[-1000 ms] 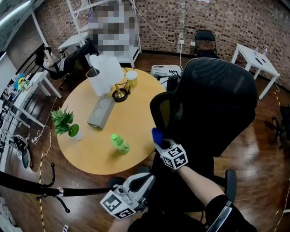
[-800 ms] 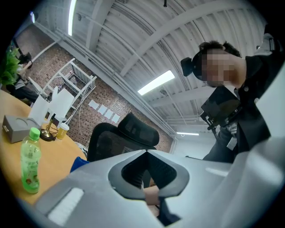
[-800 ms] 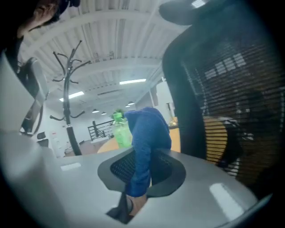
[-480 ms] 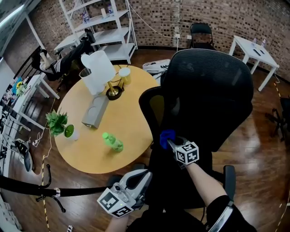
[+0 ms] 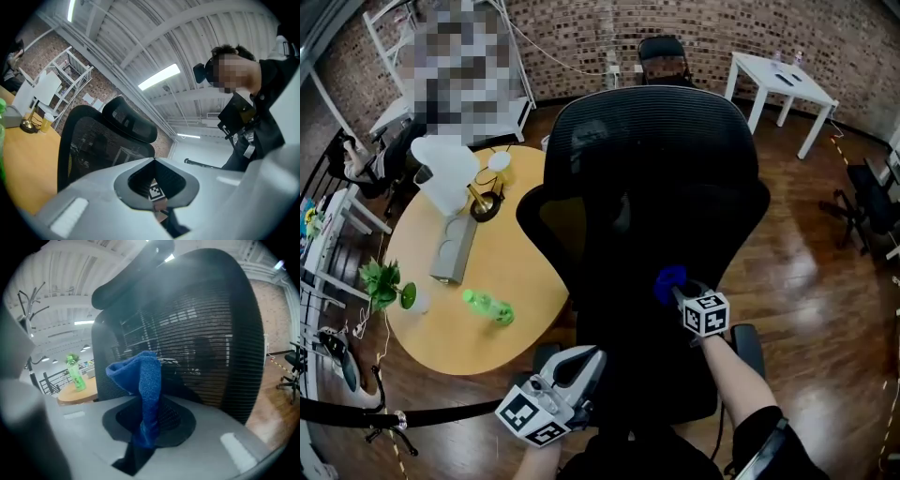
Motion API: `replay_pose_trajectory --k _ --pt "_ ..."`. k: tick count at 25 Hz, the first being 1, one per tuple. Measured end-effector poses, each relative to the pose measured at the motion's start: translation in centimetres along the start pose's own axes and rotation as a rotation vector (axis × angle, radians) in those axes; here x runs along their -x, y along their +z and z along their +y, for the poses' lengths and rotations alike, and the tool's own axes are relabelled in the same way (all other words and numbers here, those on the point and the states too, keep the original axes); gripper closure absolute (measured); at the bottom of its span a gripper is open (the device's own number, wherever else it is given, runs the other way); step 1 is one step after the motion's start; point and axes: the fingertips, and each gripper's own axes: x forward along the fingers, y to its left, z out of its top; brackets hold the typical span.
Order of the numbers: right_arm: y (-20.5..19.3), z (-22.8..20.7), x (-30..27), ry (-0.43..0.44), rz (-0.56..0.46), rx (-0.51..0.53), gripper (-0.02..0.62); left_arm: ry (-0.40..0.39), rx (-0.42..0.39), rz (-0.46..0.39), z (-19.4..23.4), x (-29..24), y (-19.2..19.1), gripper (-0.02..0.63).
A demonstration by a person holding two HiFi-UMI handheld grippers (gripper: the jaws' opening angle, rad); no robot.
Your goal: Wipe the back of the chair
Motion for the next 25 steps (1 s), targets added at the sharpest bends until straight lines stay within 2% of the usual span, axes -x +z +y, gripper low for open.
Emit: replay_pose_trajectory --k 6,11,13,16,18,22,25 --pt "-0.2 -6.8 4.5 -0.123 0.013 0.006 0.54 -0.051 0.009 0.01 -1.3 -2.8 -1.2 0.606" --pt "-1.0 -10.9 7.8 -0.264 0.021 -0.03 0.54 -0.078 0.014 0.024 -1.5 -4.6 -2.3 0.606" --pt "-1.1 -12.1 9.5 -0.336 0.018 -0.036 0.54 -0.09 0.019 0.03 -1.4 -5.1 -2.8 0.606" --pt "-0.1 -14.1 12.6 -0.486 -0.018 -0.044 0.54 -0.103 0.033 0.032 -1.3 -5.4 -3.3 0.606" --pt "0.1 -14.4 13.8 -0.55 -0.032 -0.054 0.54 -0.109 0.039 0.032 -1.1 -5.5 -3.4 0.606" --pt "-3.3 -12.4 11.7 -0.545 0.063 -0.049 0.54 -0.116 0.034 0.04 -0.6 -5.1 -3.3 0.606" --pt "-5.9 -9.3 7.8 -0.467 0.149 0.021 0.54 -0.101 0.035 0.042 -0.1 -4.1 -3.2 0.606"
